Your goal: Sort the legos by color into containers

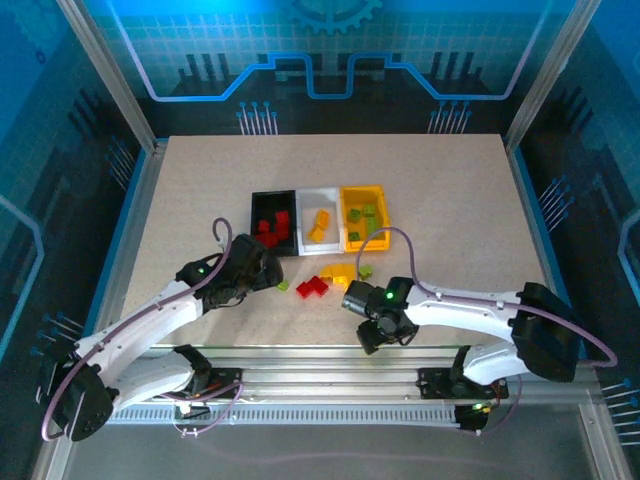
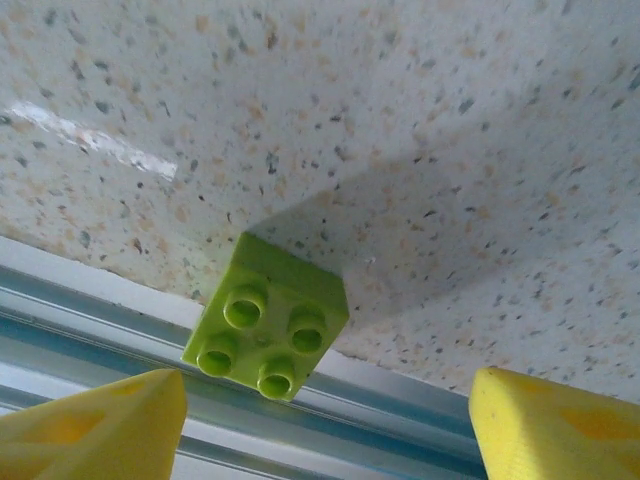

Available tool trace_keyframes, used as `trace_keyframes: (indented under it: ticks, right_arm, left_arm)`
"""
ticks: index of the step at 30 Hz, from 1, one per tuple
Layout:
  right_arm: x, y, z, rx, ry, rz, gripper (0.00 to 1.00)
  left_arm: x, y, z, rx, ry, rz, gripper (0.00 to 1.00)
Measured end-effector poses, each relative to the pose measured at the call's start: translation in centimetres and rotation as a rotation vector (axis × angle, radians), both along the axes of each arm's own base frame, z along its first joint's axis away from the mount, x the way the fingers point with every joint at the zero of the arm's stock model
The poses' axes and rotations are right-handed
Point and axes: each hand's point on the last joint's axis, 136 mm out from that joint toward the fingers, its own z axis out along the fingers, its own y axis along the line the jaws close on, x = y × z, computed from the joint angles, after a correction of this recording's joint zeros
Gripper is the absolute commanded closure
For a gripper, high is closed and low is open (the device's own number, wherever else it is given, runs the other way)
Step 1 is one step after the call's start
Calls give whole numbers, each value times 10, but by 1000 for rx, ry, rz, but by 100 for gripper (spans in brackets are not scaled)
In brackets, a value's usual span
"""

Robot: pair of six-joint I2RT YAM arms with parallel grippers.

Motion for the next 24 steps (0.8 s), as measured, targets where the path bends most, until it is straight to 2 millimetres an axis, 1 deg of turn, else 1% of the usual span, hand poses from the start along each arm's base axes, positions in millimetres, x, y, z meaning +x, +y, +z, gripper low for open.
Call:
trace_keyframes:
  ticks: [3, 5, 7, 11, 16, 19, 24]
  right_arm:
    - [1, 3, -7, -10, 10, -16, 28]
    - [3, 10, -9, 2, 10, -17, 31]
    - [7, 16, -13, 1, 9, -20, 35]
    - [6, 16, -23, -30, 27, -19, 45]
    - [5, 18, -23, -24, 27, -14, 60]
    - [6, 18, -21, -22, 19, -13, 65]
    - [13, 18, -11, 8, -18, -17, 68]
  left_arm:
    - [0, 0, -2, 1, 7, -1, 1]
    - [0, 0, -2, 2, 8, -1, 1]
    - [0, 0, -3, 2, 8, -1, 1]
    - [0, -1, -3, 3, 10, -1, 1]
    - [-1, 1, -5, 6, 14, 0, 1]
    - [-1, 1, -8, 10, 21, 0, 1]
    - [1, -1, -10, 12, 23, 0, 1]
